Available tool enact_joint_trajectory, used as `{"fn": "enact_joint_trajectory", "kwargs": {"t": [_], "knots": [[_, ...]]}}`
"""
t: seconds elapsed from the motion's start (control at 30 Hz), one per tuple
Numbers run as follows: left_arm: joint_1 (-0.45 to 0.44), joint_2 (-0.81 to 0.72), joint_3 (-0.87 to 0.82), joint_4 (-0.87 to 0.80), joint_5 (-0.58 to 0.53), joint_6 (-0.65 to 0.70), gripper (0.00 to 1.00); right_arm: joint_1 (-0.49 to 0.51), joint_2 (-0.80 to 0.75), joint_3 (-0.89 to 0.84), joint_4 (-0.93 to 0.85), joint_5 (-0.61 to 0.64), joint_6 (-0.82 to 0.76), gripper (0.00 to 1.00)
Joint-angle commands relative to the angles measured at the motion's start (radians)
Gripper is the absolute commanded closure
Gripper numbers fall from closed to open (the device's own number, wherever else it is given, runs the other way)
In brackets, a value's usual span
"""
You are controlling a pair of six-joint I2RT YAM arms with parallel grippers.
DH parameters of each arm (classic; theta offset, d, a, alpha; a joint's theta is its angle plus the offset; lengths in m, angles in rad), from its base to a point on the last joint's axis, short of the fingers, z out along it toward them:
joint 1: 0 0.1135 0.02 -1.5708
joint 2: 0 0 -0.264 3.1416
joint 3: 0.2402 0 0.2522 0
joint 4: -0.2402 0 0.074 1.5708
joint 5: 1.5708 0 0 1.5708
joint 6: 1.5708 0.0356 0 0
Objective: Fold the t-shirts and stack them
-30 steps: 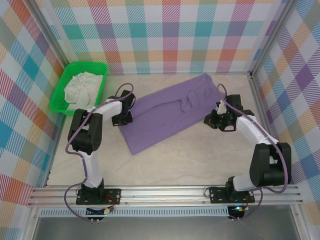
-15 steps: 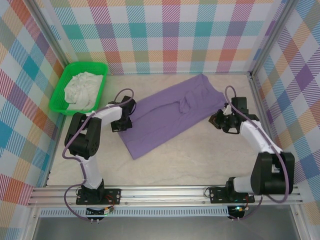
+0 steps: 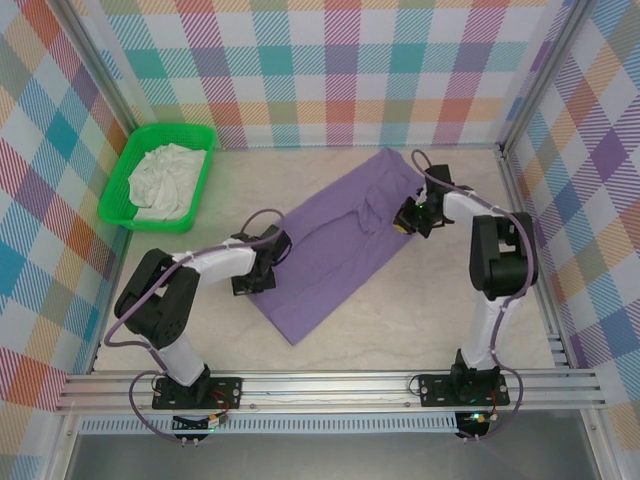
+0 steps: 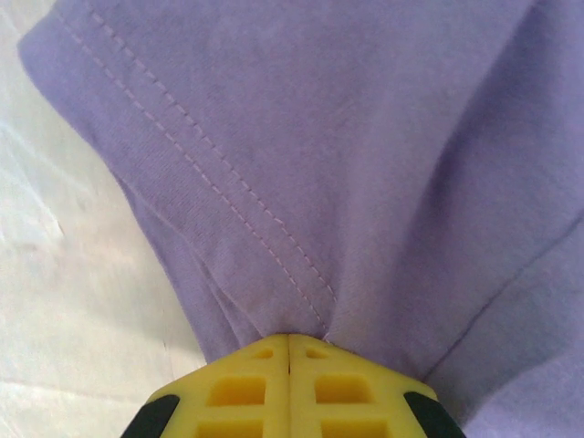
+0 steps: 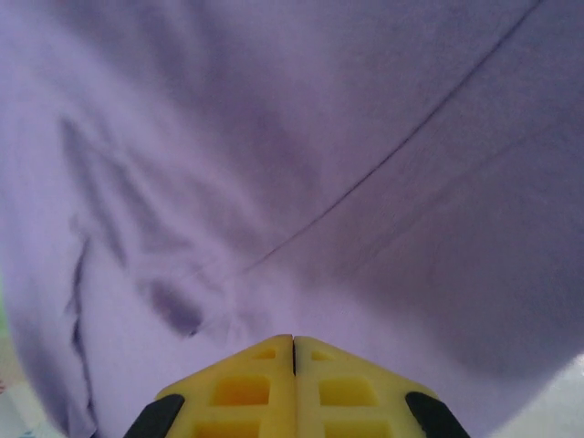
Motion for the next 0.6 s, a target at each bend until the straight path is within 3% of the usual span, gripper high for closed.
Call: {"fn": "enact_joint_trajectory", "kwargs": {"t": [0.0,0.23,0.57], "knots": [[-0.071,0.012,-0.101,-0.074,0.159,-0.097,1.00,0.017,0.074,0.082,-0.112,0.076,0.013,1.00],[-0.227,0.009,-0.123,-0.052,0.193,-0.218,1.00,0.048,0.239,0.254,-0.234,0.114,-0.014,1.00],[-0.390,0.036,-0.094,-0.044,0.256,-0.301,1.00,0.105,0.454,0.633,-0.477,0.154,-0.146,1.00]]}}
